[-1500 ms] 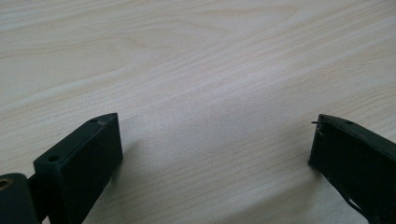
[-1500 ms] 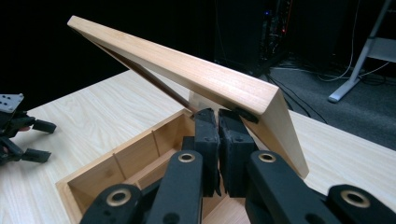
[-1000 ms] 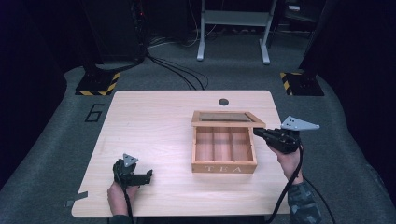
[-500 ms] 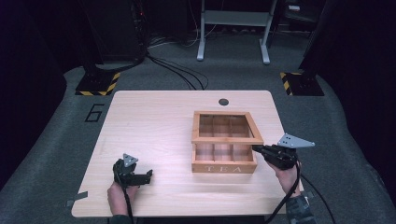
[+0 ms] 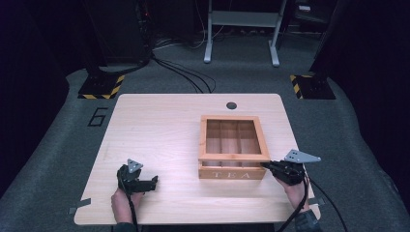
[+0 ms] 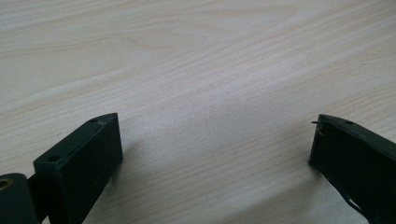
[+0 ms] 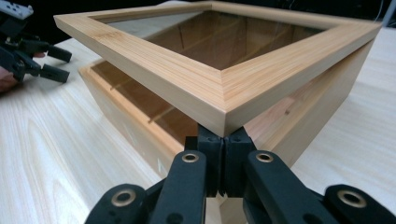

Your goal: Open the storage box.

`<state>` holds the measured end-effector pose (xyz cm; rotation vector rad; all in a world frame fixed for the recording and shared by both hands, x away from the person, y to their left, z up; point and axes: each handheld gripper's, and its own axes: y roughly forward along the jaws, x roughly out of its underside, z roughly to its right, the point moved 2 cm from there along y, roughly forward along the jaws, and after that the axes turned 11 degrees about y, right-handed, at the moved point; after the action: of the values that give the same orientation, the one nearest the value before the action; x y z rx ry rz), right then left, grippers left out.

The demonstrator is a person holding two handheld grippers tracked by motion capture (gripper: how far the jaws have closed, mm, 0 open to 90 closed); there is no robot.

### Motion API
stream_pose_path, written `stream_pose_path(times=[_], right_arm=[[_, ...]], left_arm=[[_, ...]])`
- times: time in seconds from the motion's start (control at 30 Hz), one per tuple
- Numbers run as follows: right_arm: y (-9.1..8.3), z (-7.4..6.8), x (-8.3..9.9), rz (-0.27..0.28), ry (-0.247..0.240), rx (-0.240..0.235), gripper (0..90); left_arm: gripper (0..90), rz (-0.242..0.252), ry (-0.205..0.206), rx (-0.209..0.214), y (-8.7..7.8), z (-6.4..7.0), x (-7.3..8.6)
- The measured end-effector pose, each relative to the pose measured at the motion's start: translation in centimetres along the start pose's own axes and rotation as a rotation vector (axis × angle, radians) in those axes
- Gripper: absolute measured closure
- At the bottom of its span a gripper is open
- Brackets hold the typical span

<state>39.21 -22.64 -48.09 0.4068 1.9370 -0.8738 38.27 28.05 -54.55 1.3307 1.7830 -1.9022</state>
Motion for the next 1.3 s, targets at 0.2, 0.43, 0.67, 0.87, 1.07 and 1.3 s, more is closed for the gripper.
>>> stream_pose_path(times=[0.2,0.43,0.67,0.87,1.07,1.3], right_arm=[[0.3,0.2,1.0,0.002,0.009,-0.004,88.6],[0.3,0.1,1.0,0.002,0.009,0.003,88.5],[-0.4,0.0,1.1,0.0,0.02,0.017,88.2],[-1.5,0.0,1.6,-0.004,0.035,0.032,87.7],[-2.0,0.2,2.3,-0.032,0.055,0.027,87.6],[-2.2,0.8,3.6,-0.047,0.084,0.041,86.9]], left_arm=[[2.1,0.0,-0.001,0.0,0.0,0.0,0.0],[2.1,-0.001,0.0,0.0,0.0,0.0,0.0],[2.2,0.002,0.003,-0.004,0.0,0.0,0.0],[2.2,0.002,0.002,-0.004,0.0,0.0,0.0],[2.3,0.002,0.002,-0.004,0.0,0.0,0.0],[2.4,0.003,0.002,-0.004,0.0,0.0,0.0]])
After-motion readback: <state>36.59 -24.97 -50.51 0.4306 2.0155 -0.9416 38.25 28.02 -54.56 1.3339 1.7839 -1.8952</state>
